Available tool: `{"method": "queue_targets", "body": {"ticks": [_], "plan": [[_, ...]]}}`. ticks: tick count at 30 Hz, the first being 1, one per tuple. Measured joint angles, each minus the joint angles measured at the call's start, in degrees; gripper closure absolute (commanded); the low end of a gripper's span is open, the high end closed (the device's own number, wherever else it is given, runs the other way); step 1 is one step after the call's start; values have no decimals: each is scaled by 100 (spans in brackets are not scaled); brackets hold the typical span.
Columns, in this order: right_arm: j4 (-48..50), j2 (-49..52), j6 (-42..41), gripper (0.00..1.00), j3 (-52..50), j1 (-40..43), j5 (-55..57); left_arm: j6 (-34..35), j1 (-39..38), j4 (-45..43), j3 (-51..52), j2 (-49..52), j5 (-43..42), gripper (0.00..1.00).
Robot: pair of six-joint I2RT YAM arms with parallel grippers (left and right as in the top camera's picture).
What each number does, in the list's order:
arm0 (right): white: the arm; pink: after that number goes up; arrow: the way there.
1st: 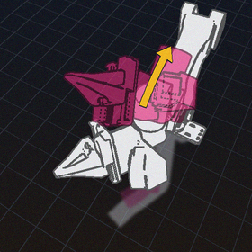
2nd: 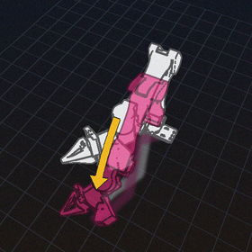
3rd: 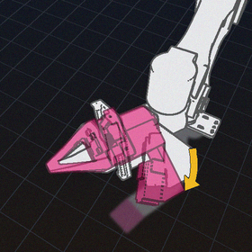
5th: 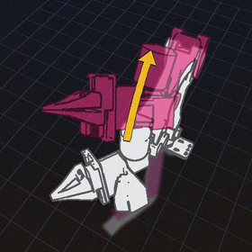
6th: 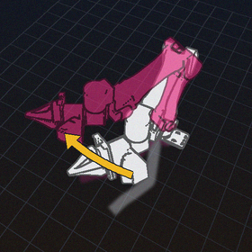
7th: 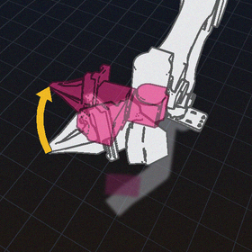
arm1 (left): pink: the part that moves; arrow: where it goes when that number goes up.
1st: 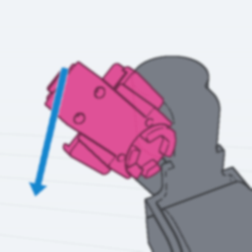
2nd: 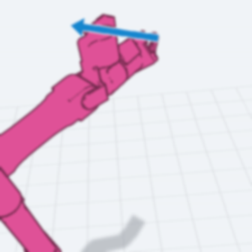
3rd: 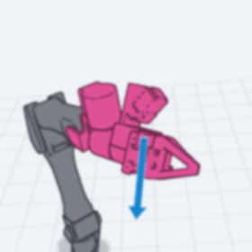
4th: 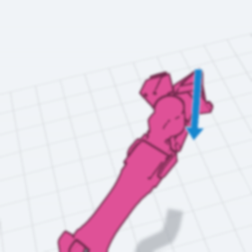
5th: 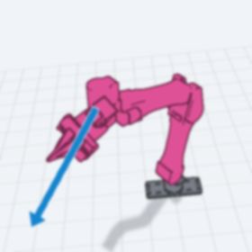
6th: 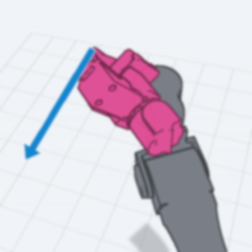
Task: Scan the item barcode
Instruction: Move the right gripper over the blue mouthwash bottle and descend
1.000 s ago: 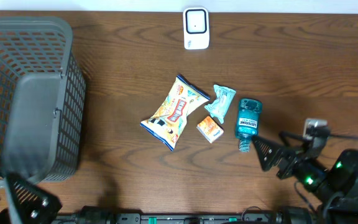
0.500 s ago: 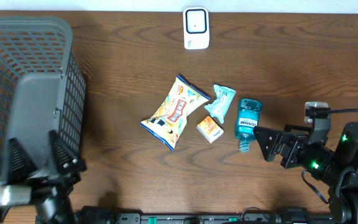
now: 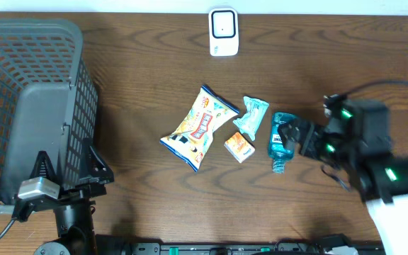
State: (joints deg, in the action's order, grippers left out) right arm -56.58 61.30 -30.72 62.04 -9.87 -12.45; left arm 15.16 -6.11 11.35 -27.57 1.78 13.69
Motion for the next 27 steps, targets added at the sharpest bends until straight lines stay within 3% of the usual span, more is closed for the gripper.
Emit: {"method": "queue_targets", "body": {"ticks": [8, 18, 21, 25, 27], "plan": [[271, 1840, -656, 1, 0, -437, 977, -282, 0, 428, -109, 0, -157, 2], [697, 3342, -1010, 1, 0, -520, 1547, -518, -4, 839, -247, 0, -177, 2], [787, 3650, -1029, 6, 0, -520, 1600, -608, -2, 951, -280, 0, -168, 2], [894, 4048, -1021, 21, 0, -520, 1681, -651, 0, 988, -289, -2, -90, 2], [922, 4207, -1027, 20, 0, -520, 1696, -656, 2, 988, -289, -2, -61, 2]]}}
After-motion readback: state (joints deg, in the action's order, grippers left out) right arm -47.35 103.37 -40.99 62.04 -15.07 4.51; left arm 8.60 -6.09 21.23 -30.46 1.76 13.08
